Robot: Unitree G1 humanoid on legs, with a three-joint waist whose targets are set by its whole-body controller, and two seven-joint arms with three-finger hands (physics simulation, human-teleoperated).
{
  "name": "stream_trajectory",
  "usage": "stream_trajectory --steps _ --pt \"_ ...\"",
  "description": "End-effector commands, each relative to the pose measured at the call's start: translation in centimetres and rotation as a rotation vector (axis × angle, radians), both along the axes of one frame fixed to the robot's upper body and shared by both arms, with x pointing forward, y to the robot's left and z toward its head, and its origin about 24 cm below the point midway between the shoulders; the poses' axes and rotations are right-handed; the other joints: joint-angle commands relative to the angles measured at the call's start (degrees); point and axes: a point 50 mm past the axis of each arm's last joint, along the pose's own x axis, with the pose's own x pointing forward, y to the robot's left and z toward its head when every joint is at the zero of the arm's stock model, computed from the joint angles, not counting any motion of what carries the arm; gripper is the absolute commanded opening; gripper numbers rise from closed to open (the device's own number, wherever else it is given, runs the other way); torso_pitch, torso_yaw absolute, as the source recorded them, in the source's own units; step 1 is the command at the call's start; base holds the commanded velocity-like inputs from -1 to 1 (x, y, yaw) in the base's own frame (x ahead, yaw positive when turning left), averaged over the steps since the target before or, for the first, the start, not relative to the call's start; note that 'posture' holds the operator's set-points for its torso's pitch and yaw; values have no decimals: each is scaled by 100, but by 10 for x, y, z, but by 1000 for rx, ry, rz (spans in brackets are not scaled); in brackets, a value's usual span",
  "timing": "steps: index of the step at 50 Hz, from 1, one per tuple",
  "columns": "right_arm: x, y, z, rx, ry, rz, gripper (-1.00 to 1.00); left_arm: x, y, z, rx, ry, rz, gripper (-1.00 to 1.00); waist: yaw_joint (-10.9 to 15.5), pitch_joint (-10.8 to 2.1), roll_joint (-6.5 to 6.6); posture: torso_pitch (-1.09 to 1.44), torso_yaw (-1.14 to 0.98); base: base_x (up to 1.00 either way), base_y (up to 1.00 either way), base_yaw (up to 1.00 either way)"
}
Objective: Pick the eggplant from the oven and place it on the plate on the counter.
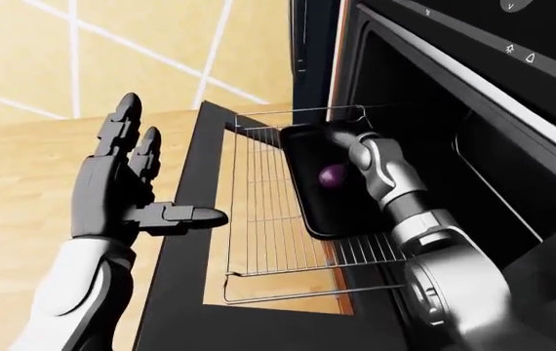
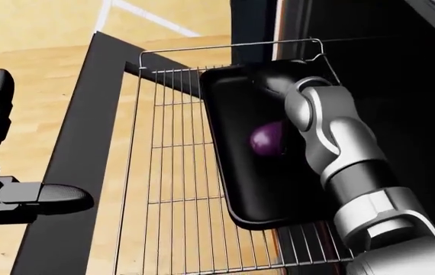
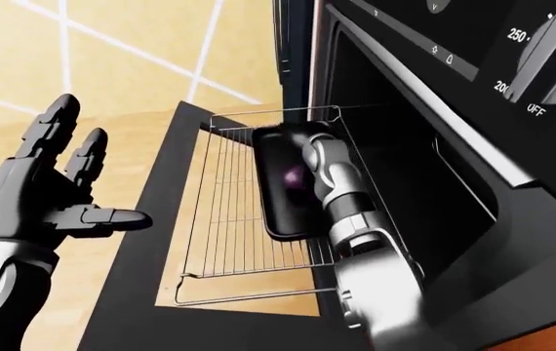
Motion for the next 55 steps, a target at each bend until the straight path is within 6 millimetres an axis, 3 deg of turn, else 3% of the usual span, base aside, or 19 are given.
stream_trajectory --steps 1,23,34,40,45,49,55 --pt "3 5 28 8 -106 14 71 -4 0 12 12 -78 3 100 2 -156 4 0 0 0 0 0" --pt "2 5 -1 -28 -50 -5 32 -2 4 9 14 -77 11 100 13 -190 9 0 0 0 0 0" --pt "1 3 -16 -53 -21 -13 -7 -5 3 10 12 -75 11 100 10 -199 -2 0 0 0 0 0" --pt "0 2 -18 -62 -18 -15 -46 -6 4 9 11 -74 11 100 20 -201 1 0 0 0 0 0" --pt "1 4 -15 -61 -26 -11 -62 -3 4 8 12 -74 11 100 27 -206 4 0 0 0 0 0" --pt "2 7 -4 -56 -49 0 -100 -4 3 9 12 -75 11 100 29 -217 3 0 0 0 0 0" --pt "0 14 15 -74 -90 31 -99 -5 5 11 12 -78 13 100 25 -199 7 0 0 0 0 0"
